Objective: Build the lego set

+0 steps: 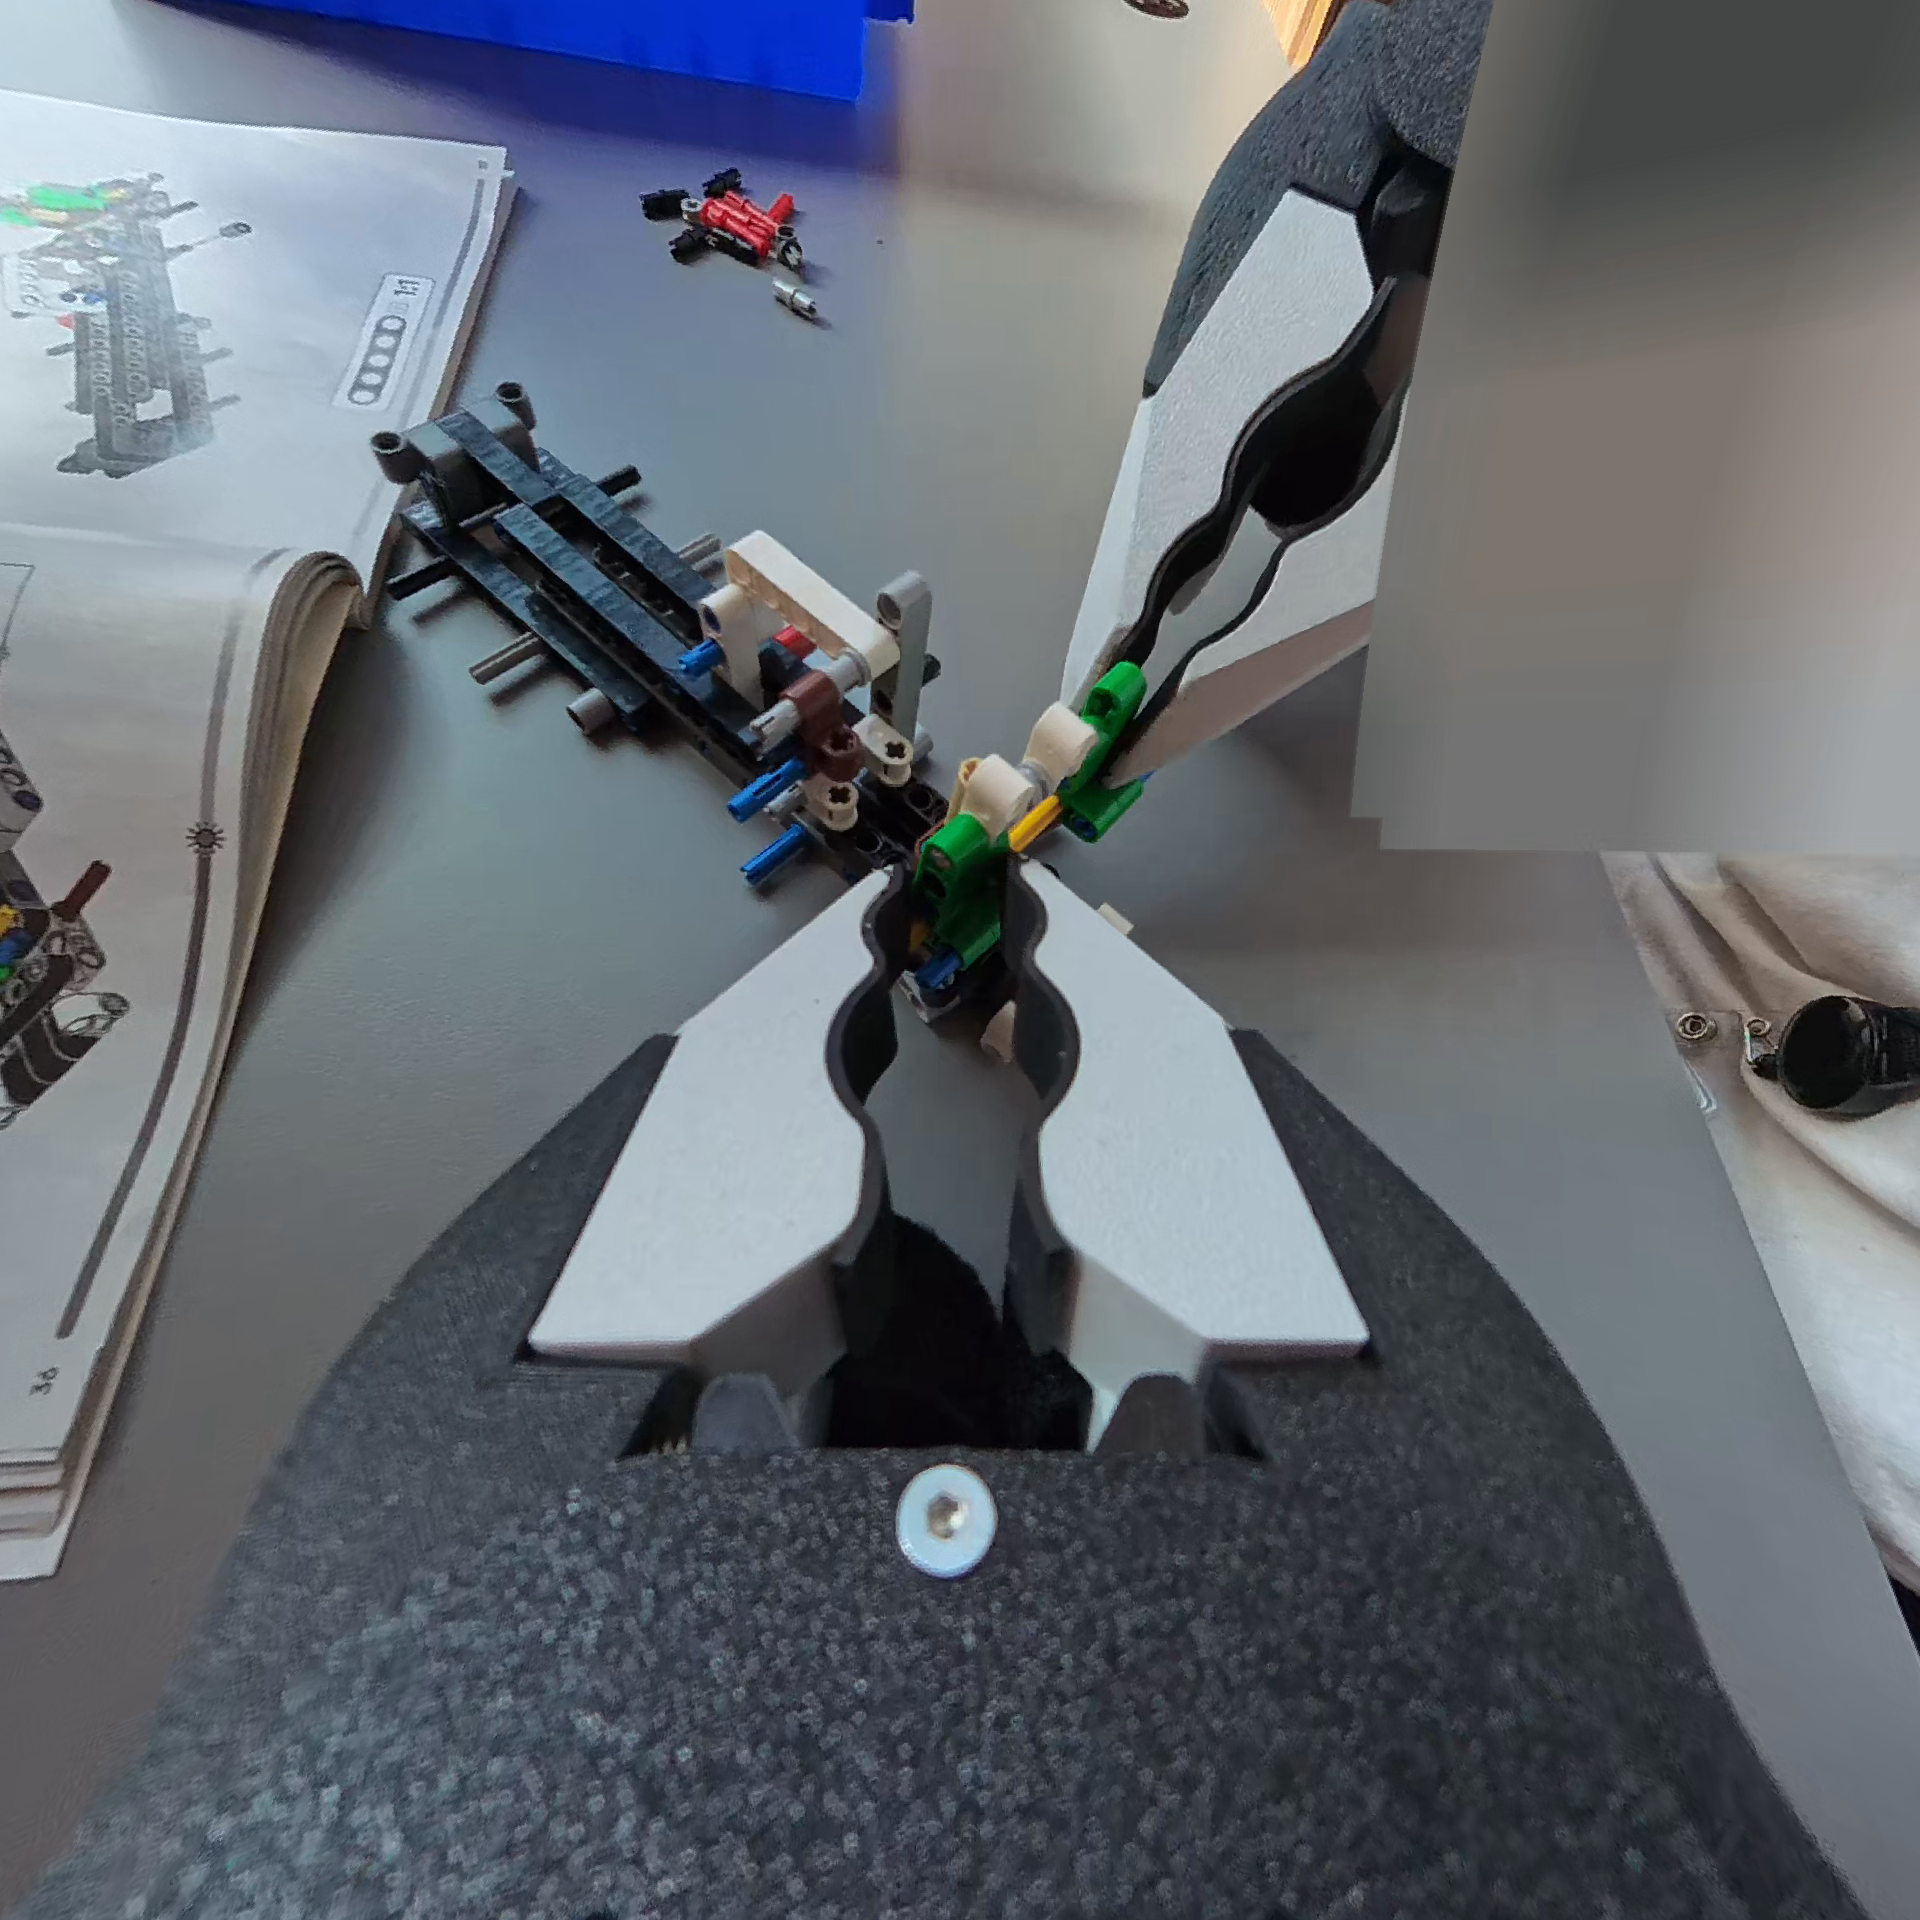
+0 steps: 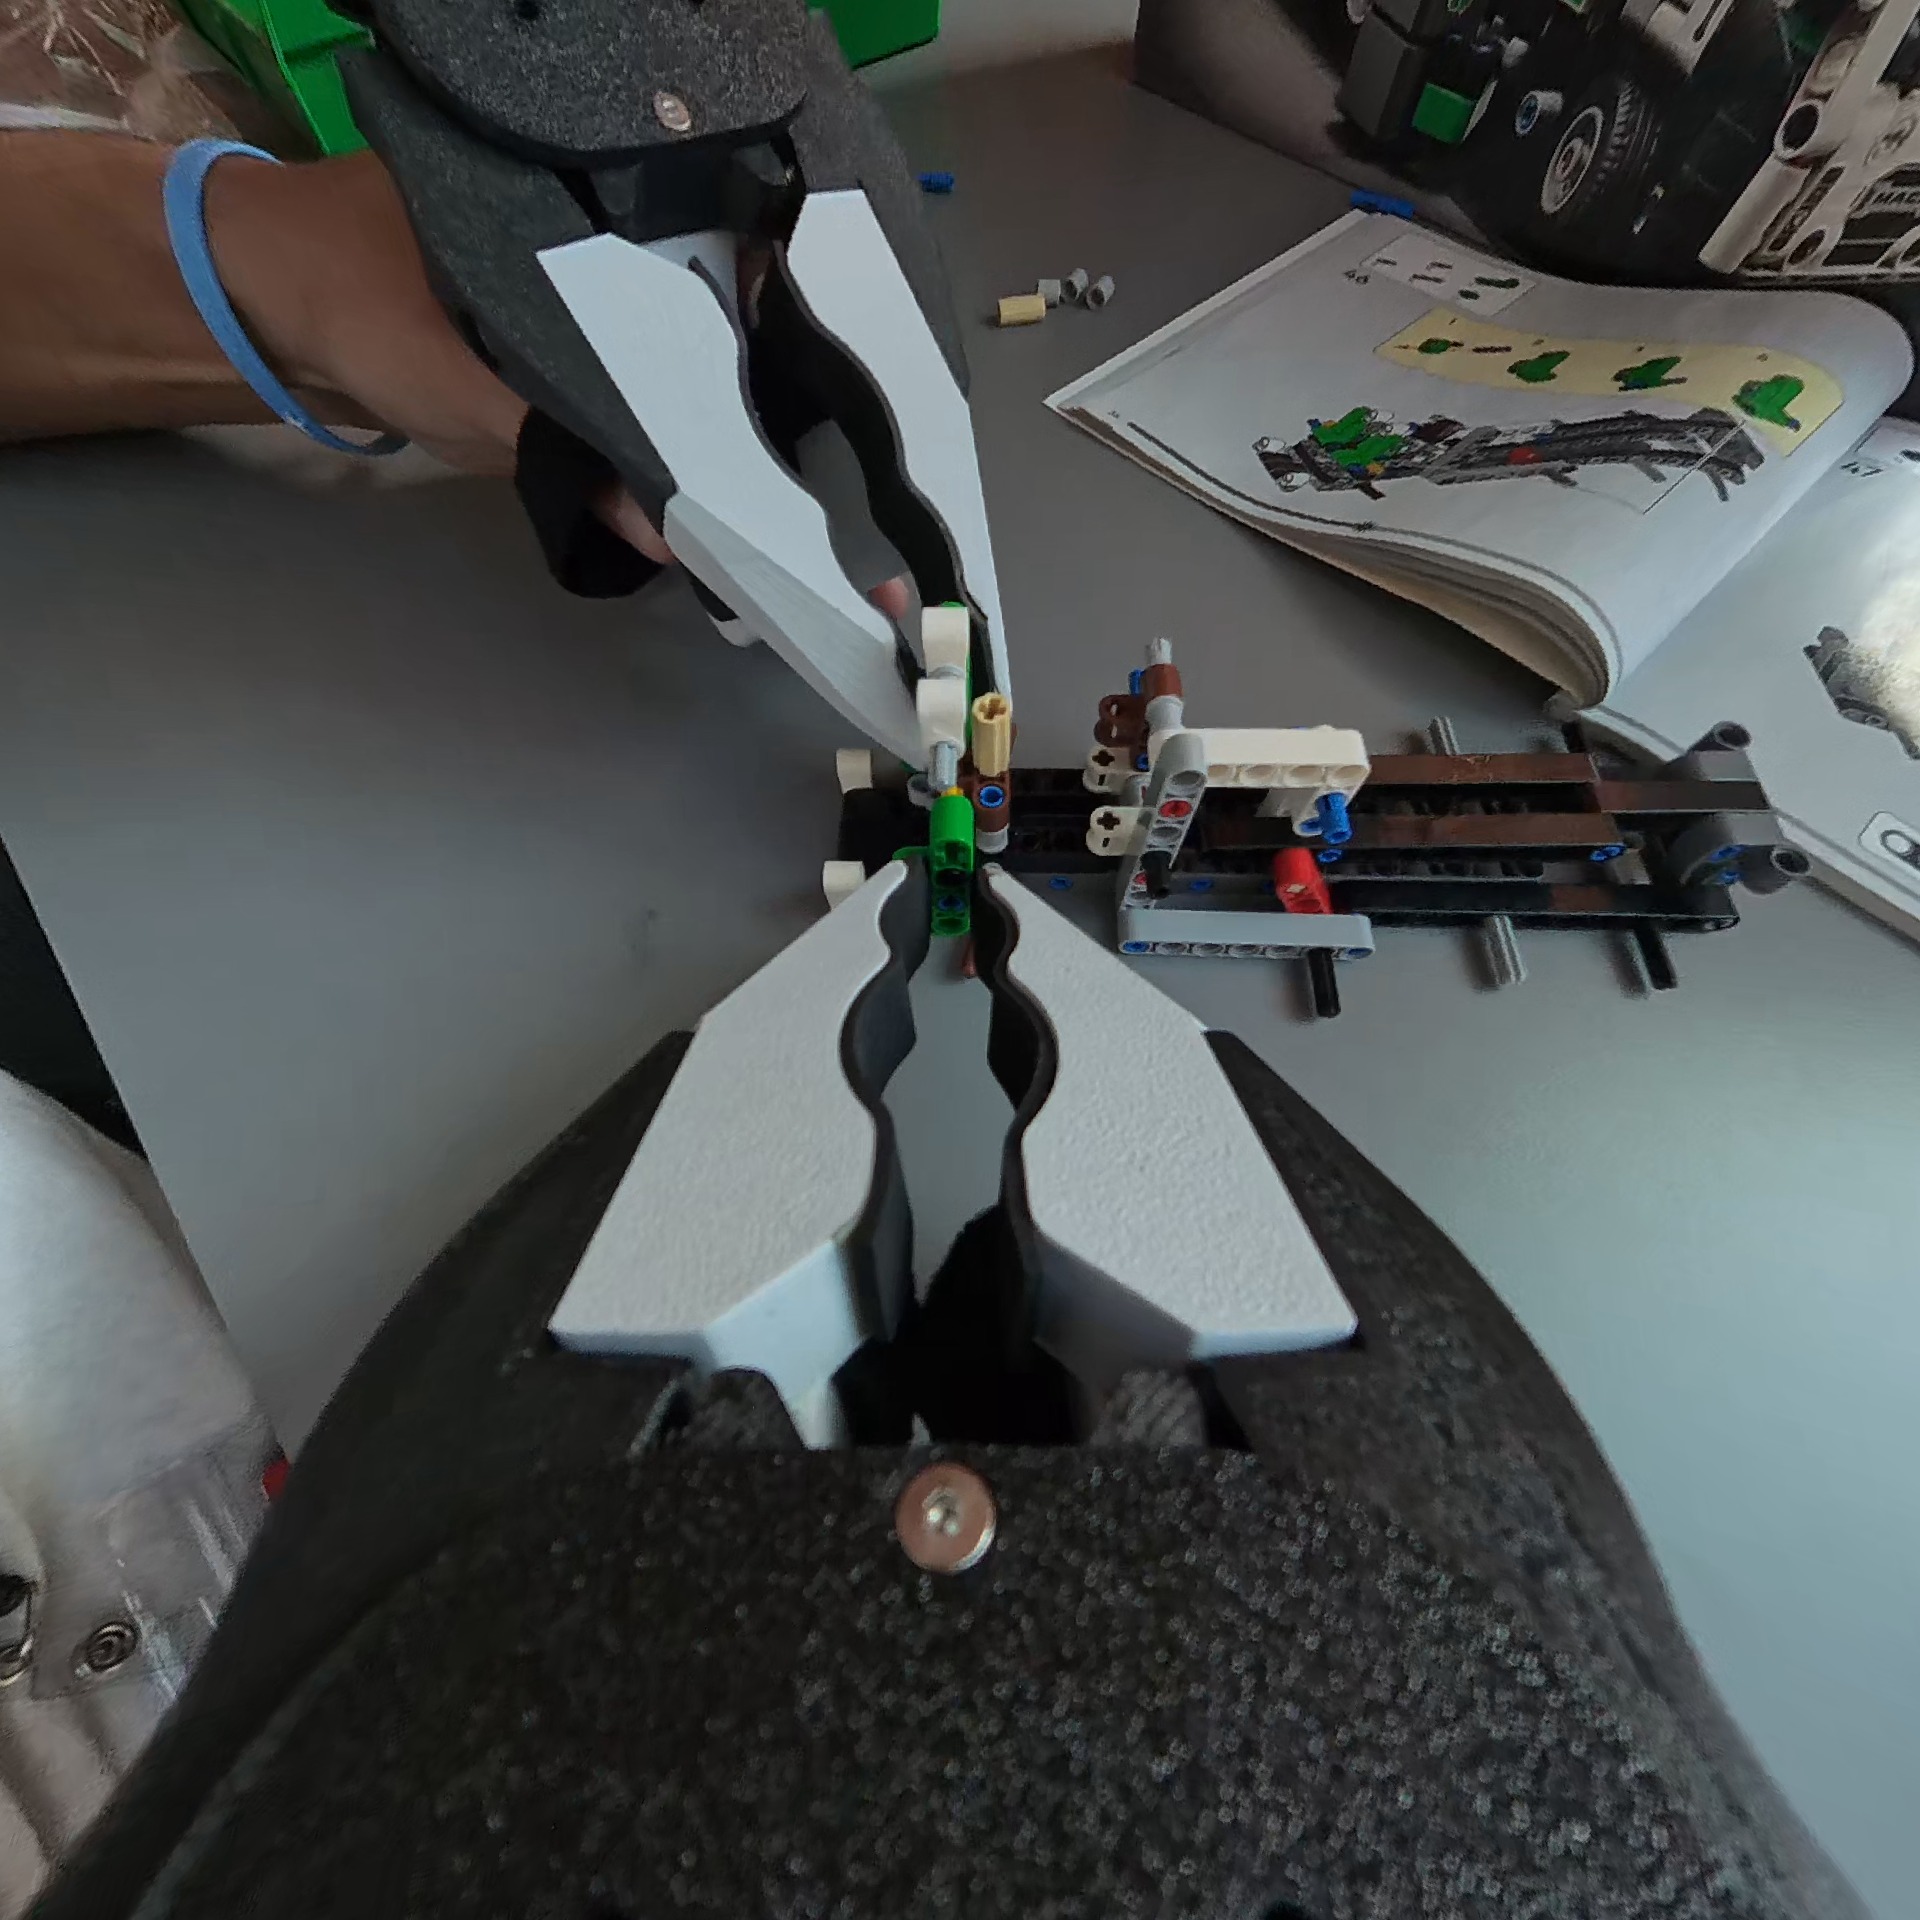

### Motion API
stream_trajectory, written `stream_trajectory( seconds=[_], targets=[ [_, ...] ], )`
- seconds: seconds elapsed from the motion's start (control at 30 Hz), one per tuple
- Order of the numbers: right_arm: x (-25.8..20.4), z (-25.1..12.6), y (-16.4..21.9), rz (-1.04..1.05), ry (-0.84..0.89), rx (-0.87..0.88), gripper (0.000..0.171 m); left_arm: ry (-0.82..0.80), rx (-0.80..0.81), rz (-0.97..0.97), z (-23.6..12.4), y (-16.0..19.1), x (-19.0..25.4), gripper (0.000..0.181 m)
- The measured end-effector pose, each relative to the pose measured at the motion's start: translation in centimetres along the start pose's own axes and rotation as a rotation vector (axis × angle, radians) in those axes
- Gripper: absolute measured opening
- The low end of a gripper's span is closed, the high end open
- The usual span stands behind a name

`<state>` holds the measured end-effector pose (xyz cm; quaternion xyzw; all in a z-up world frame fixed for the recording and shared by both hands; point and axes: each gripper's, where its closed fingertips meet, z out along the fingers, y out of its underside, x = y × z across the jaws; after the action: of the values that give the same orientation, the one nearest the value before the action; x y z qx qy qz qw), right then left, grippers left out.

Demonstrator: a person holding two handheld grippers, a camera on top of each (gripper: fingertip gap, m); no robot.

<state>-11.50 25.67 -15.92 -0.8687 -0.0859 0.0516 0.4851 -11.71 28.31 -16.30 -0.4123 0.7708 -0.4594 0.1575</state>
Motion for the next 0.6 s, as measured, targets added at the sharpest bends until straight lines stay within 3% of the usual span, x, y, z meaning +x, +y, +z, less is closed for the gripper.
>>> stream_trajectory(
  seconds=[0.33,0.47,0.6],
  targets=[
    [0.1,-0.2,0.0,0.098,-0.025,0.032,0.007,-0.016,0.009,0.02,0.1,-0.2,0.2,0.016],
    [-1.1,0.3,-0.4,0.167,-0.07,0.019,0.016,-0.118,0.014,0.01,-0.3,-0.1,-0.9,0.029],
    [-1.7,-0.2,-1.2,0.11,-0.157,0.033,0.024,-0.222,0.046,-0.064,-2.1,0.1,-0.7,0.041]
  ],
)
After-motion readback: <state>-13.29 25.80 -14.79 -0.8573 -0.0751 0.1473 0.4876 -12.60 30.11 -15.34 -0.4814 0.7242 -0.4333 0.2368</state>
